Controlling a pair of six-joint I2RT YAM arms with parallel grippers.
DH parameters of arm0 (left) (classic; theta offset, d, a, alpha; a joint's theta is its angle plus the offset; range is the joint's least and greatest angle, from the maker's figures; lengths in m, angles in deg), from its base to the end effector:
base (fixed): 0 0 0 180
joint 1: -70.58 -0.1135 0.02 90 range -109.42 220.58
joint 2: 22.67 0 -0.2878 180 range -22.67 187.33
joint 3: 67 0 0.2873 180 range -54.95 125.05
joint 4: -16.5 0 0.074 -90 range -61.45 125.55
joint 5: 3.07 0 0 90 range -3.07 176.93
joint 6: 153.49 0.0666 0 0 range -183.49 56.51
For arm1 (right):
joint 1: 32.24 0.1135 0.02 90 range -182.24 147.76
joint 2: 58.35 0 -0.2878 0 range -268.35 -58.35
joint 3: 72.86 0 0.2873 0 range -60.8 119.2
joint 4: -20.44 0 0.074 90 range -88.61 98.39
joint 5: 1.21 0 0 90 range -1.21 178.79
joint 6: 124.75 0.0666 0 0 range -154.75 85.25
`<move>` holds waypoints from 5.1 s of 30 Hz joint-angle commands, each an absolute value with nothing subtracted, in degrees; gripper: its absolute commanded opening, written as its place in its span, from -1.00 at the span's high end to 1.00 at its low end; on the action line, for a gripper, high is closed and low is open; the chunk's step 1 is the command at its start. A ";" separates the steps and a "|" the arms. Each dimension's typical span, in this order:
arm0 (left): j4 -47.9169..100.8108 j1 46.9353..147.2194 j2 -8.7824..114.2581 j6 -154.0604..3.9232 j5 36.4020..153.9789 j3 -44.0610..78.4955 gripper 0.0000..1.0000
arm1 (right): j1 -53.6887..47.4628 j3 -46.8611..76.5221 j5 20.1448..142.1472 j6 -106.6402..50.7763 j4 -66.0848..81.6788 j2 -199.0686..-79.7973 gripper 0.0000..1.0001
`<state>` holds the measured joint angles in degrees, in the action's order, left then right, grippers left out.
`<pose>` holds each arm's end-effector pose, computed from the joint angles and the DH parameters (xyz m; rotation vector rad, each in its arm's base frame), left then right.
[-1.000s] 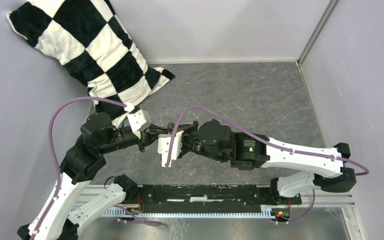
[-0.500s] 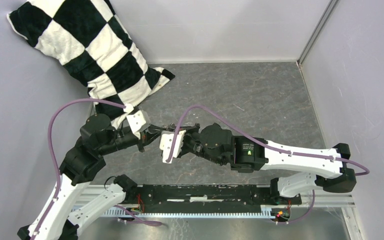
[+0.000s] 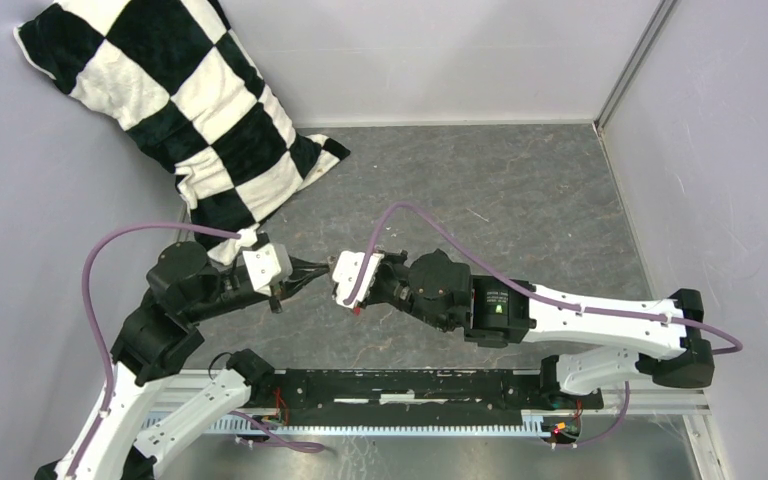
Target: Put the keys on the keyring
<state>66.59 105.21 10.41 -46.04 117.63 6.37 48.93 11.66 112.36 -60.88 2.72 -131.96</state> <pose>0.0855 -0.1003 0.4340 1.1132 1.3720 -0.6837 0.0808 0.3467 0.4280 -1.1584 1.2354 0.3749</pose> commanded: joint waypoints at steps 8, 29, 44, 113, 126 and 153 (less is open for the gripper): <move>63.34 105.48 9.09 -43.11 120.55 6.64 0.95 | 45.50 9.94 111.74 -55.27 4.42 -129.02 0.99; 63.80 105.49 18.62 -61.68 114.59 10.44 0.26 | 45.53 13.67 111.44 -59.40 2.23 -131.35 0.99; 61.58 105.39 18.94 -63.23 115.38 8.53 0.33 | 45.53 14.25 109.74 -59.06 2.20 -132.07 0.99; 72.39 105.30 17.84 -43.52 114.69 11.42 0.17 | 45.51 14.87 106.95 -59.51 0.64 -132.55 0.99; 70.07 105.30 18.71 -45.74 114.11 9.90 0.32 | 45.54 15.60 106.46 -59.23 -0.05 -132.89 0.99; 69.03 105.29 20.39 -46.07 115.62 9.45 0.26 | 45.50 16.09 105.23 -58.74 -0.12 -133.06 0.99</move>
